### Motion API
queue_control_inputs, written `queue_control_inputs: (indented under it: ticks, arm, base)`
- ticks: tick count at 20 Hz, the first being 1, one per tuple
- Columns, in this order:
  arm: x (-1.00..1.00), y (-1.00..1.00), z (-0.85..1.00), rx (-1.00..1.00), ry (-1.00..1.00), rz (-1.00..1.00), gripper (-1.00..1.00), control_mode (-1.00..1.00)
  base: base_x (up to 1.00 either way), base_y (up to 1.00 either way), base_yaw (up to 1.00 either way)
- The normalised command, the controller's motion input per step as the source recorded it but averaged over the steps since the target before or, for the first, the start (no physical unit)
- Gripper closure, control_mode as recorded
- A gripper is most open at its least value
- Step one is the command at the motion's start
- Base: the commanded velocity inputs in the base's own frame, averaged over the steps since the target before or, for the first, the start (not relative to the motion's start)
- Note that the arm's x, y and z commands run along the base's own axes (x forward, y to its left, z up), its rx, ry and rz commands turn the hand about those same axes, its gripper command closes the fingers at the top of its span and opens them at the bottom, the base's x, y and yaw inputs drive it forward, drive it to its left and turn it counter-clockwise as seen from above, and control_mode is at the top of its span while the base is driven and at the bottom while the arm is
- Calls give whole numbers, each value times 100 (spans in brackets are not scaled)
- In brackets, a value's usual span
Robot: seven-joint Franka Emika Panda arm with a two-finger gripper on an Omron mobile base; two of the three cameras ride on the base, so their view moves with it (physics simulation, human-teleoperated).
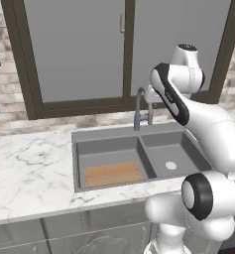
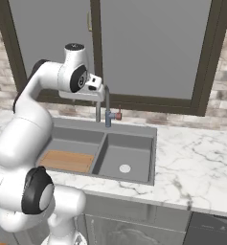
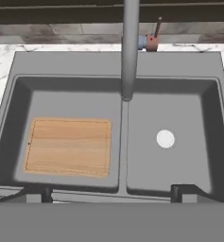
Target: Turn on the sink faucet with hot water and rinse the cutting board for ten seconds, then turn off the faucet. Push the cutting board to reach the water if necessary.
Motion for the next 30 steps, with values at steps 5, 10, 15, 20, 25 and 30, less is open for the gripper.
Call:
queue_control_inputs:
  ticks: [5,10,15,20,25,30]
  arm:
    - [37,-6,-5,0,0,-2,-100,-100]
    - [28,-15,-8,0,0,0,-100,-100]
    - [31,0,-35,-3,0,0,-100,-100]
    - [37,4,-36,-2,0,0,-100,-100]
    - [33,0,-29,0,0,0,-100,-100]
    - [28,0,-16,0,-1,0,-100,-100]
  base:
    - [0,0,0]
    - [0,0,0]
    - [0,0,0]
    - [0,0,0]
    - [0,0,0]
    - [0,0,0]
